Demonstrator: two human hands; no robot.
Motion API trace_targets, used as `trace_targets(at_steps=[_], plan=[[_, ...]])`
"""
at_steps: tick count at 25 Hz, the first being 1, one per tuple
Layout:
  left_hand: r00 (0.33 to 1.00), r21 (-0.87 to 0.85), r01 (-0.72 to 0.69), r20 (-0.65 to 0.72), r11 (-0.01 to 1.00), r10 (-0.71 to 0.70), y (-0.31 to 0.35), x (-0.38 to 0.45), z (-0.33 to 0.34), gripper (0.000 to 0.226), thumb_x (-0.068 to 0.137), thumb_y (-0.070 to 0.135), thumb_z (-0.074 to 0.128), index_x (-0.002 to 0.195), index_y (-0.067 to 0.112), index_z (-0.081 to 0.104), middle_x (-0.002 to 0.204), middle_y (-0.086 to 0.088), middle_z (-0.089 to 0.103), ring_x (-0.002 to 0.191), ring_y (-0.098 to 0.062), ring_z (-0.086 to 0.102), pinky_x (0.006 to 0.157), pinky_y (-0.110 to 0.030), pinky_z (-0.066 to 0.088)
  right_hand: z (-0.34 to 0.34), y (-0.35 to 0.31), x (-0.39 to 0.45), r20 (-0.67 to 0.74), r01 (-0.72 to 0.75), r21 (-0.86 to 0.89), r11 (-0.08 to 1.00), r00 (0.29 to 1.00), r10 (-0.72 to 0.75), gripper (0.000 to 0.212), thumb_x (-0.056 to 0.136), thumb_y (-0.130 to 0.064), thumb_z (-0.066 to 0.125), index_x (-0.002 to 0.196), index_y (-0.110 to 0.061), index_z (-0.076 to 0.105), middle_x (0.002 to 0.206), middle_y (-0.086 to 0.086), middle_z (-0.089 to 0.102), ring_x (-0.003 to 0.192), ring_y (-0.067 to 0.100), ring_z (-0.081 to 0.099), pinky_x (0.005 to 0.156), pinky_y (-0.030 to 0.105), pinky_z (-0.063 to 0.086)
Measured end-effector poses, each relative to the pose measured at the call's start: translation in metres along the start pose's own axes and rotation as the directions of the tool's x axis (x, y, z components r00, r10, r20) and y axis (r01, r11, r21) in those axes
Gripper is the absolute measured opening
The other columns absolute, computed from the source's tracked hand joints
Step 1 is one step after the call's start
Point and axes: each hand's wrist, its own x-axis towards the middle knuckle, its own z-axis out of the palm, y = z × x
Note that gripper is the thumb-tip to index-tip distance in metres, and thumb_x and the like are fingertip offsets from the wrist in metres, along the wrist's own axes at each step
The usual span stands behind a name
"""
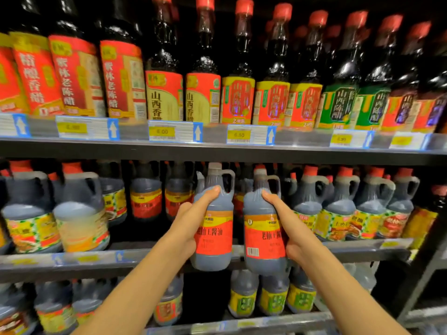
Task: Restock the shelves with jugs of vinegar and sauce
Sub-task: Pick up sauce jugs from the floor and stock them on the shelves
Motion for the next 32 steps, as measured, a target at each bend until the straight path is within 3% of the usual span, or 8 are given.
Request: trace_targets(at_steps=[6,12,15,22,25,28,29,32], plan=[[1.000,0.008,-0.008,0.014,1.000,0.008,0.015,0.026,0.004,0.063,0.050,0.060,0.087,0.091,0.014,0.078,0.087,-0.017,0.079,0.071,-0.028,0.078,0.064,-0.036,0.061,-0.002,-0.009,0.035,0.035,0.000,-0.005,1.000,0.999,0.000,0.049,0.077,-0.059,0.079,0.100,-0.016,0.080,0.099,0.018,0.080,0.074,0.029,0.079,0.065,0.039,0.063],[0.997,-0.010,-0.066,-0.030,0.998,0.065,0.011,0.040,0.008,0.100,0.050,0.063,0.092,0.132,0.015,0.061,0.096,-0.009,0.081,0.083,-0.026,0.080,0.067,-0.038,0.061,0.004,-0.018,0.049,0.068,0.098,-0.026,0.995,0.993,-0.096,0.062,0.065,-0.063,0.083,0.107,-0.017,0.080,0.102,0.015,0.080,0.091,0.032,0.079,0.081,0.044,0.062],[0.995,-0.063,-0.103,-0.023,0.993,0.102,0.000,0.046,0.008,0.098,0.051,0.063,0.089,0.134,0.020,0.061,0.103,-0.005,0.081,0.090,-0.025,0.079,0.073,-0.038,0.060,0.008,-0.007,0.055,0.041,0.178,-0.013,0.984,0.983,-0.177,0.081,0.060,-0.062,0.083,0.126,-0.016,0.068,0.105,0.013,0.080,0.095,0.031,0.078,0.082,0.044,0.061],[0.970,-0.067,-0.202,-0.151,0.977,0.191,-0.017,0.062,0.005,0.125,0.027,0.077,0.090,0.136,0.028,0.057,0.112,0.005,0.078,0.097,-0.018,0.077,0.086,-0.042,0.060,0.010,0.009,0.071,-0.040,0.318,0.078,0.945,0.948,-0.316,0.088,0.060,-0.060,0.082,0.135,-0.017,0.062,0.112,0.008,0.079,0.100,0.027,0.078,0.081,0.038,0.058],[0.975,-0.030,-0.179,-0.140,0.983,0.173,-0.026,0.066,0.002,0.119,0.028,0.078,0.090,0.133,0.033,0.058,0.114,0.007,0.077,0.099,-0.017,0.076,0.087,-0.042,0.061,0.010,0.018,0.077,-0.058,0.316,0.081,0.945,0.948,-0.312,0.091,0.058,-0.061,0.082,0.135,-0.018,0.061,0.112,0.006,0.080,0.099,0.026,0.078,0.077,0.036,0.060],[0.986,-0.004,-0.135,-0.096,0.991,0.134,-0.036,0.066,0.000,0.095,0.037,0.074,0.090,0.119,0.037,0.059,0.095,0.016,0.080,0.084,-0.008,0.078,0.061,-0.024,0.061,0.008,0.028,0.080,-0.042,0.302,0.092,0.949,0.953,-0.300,0.080,0.062,-0.058,0.082,0.131,-0.022,0.063,0.109,0.004,0.080,0.097,0.025,0.078,0.073,0.035,0.061],[0.987,0.001,-0.133,-0.089,0.991,0.133,-0.038,0.067,-0.002,0.092,0.041,0.072,0.089,0.120,0.037,0.058,0.095,0.016,0.080,0.084,-0.007,0.077,0.061,-0.023,0.059,0.007,0.031,0.081,-0.036,0.295,0.097,0.951,0.956,-0.293,0.077,0.063,-0.057,0.082,0.130,-0.023,0.063,0.109,0.004,0.080,0.096,0.025,0.078,0.072,0.035,0.062],[0.983,0.051,-0.170,-0.069,0.984,0.173,-0.041,0.068,-0.003,0.100,0.043,0.075,0.087,0.130,0.034,0.058,0.111,0.013,0.078,0.100,-0.011,0.075,0.082,-0.033,0.059,0.000,0.036,0.082,-0.024,0.279,0.117,0.953,0.960,-0.278,0.071,0.068,-0.054,0.084,0.129,-0.022,0.064,0.110,0.005,0.080,0.096,0.026,0.078,0.066,0.030,0.063]])
